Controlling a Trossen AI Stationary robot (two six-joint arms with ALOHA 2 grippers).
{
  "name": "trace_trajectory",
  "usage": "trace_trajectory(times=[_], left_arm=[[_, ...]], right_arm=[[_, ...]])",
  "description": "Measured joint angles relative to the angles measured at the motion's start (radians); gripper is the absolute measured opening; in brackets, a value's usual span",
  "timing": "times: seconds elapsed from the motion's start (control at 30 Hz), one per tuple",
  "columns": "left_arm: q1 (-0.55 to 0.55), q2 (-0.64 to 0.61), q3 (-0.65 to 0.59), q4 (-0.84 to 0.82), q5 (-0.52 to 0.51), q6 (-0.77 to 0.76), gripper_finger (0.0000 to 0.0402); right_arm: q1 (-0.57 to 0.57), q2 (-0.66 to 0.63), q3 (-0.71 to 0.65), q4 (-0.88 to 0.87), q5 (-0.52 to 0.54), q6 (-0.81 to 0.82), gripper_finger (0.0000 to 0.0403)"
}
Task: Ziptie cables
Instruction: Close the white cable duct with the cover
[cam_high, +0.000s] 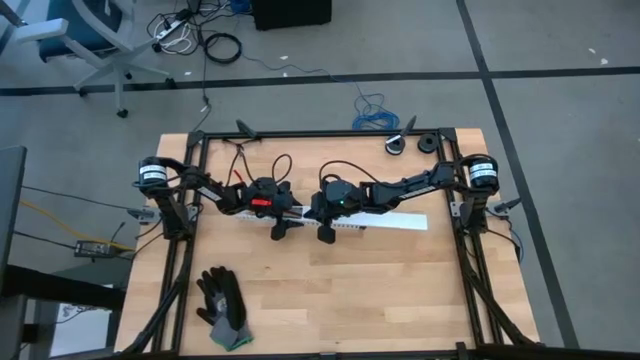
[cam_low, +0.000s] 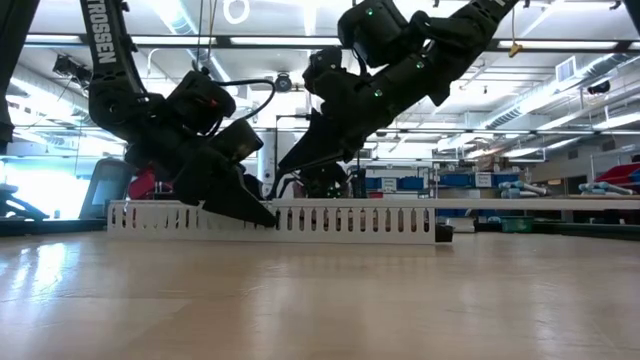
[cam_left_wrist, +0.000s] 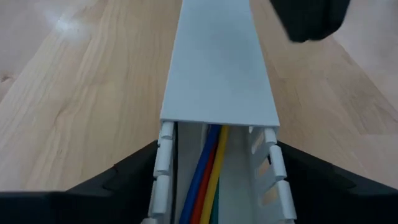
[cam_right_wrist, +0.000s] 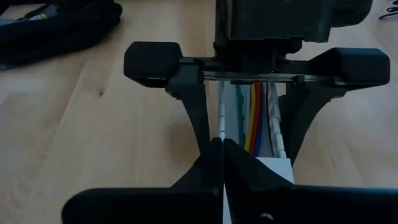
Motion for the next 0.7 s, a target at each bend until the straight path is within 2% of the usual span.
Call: trace_trajectory(times=[0.23,0.4,0.57,0.7], left_arm=[[0.002,-0.007,-0.002,-0.038,0.018,-0.012,0.0298],[0.006,-0.086,-0.051,-0.062,0.027,-0.019,0.0298],[0.020,-0.182,-0.132,-0.056,-0.031,-0.014,0.0298],[0.021,-0.194,-0.168,-0.029,-0.035,-0.016,0.0297]], right_arm=[[-0.001,0.000,0.000,-0.025,0.000,0.025,0.0000],[-0.001,-0.001,0.000,-0.051,0.009,0.026,0.0000],[-0.002,-0.001,0.000,-0.058,0.015,0.026,0.0000],[-0.002,-0.001,0.000,-0.054,0.016,0.026,0.0000]])
